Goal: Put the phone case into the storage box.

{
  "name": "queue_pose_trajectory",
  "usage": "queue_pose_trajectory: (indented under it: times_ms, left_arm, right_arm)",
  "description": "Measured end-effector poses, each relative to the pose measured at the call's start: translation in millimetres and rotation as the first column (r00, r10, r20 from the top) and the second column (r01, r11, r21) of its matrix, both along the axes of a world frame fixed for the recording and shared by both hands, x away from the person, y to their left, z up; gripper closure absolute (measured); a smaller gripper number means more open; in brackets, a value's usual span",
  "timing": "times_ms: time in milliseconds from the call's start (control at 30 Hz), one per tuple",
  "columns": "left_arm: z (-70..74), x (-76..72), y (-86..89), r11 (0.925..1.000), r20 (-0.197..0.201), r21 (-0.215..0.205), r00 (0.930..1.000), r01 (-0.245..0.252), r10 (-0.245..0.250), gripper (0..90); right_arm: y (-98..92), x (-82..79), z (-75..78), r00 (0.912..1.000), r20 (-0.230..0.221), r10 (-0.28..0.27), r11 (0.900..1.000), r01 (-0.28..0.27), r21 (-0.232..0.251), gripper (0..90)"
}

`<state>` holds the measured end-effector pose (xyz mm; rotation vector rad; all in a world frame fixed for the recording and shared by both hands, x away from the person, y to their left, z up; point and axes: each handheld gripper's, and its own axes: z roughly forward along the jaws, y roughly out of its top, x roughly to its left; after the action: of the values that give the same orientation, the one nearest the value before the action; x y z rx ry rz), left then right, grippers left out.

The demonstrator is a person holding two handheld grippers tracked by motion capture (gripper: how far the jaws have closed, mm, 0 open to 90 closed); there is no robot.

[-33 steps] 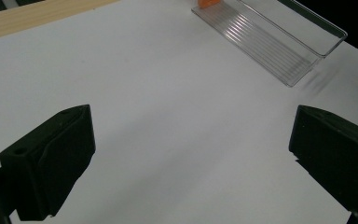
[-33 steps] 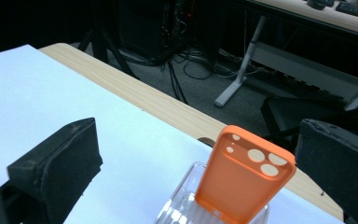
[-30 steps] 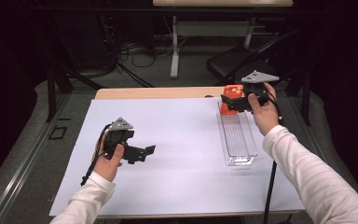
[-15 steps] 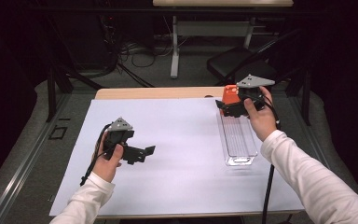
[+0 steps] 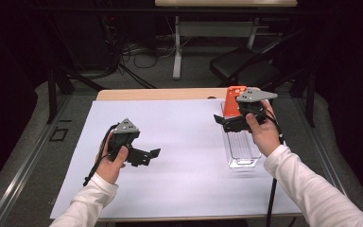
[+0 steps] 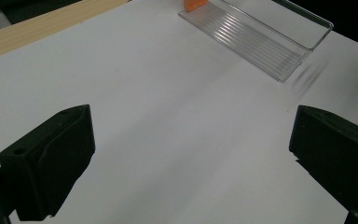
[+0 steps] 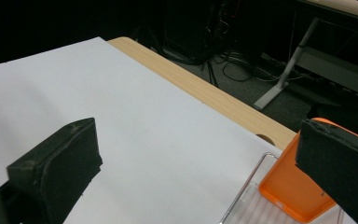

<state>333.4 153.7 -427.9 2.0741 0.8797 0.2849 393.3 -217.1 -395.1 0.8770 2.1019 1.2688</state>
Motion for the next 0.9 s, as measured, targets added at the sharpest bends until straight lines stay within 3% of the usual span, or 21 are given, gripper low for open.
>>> queue_pose_trajectory:
  times_ms: [267, 400, 700, 900]
  left_arm:
    - [-4.0, -1.8, -2.3, 0.9998, 0.003, -0.015, 0.9999, 0.014, -0.014, 0.4]
    - [-8.0, -2.5, -0.5, 0.9998, -0.005, -0.016, 0.9999, 0.012, -0.013, 0.4]
    - [-13.4, -12.1, -3.3, 0.9978, -0.001, -0.045, 0.9988, 0.048, -0.048, 0.4]
    - [-22.1, -17.8, -5.8, 0.9956, -0.007, -0.07, 0.9981, 0.061, -0.062, 0.5]
  right_arm:
    - [6.2, -22.6, -7.1, 0.9976, -0.029, 0.064, 0.998, -0.063, 0.02, 0.0]
    - [9.7, -31.1, -14.6, 0.9957, -0.032, 0.087, 0.996, -0.087, 0.008, 0.0]
    - [9.7, -50.4, -41.9, 0.9932, -0.051, 0.105, 0.994, -0.105, -0.006, 0.0]
    - [12.4, -62.9, -63.8, 0.9909, -0.073, 0.113, 0.993, -0.112, 0.023, 0.0]
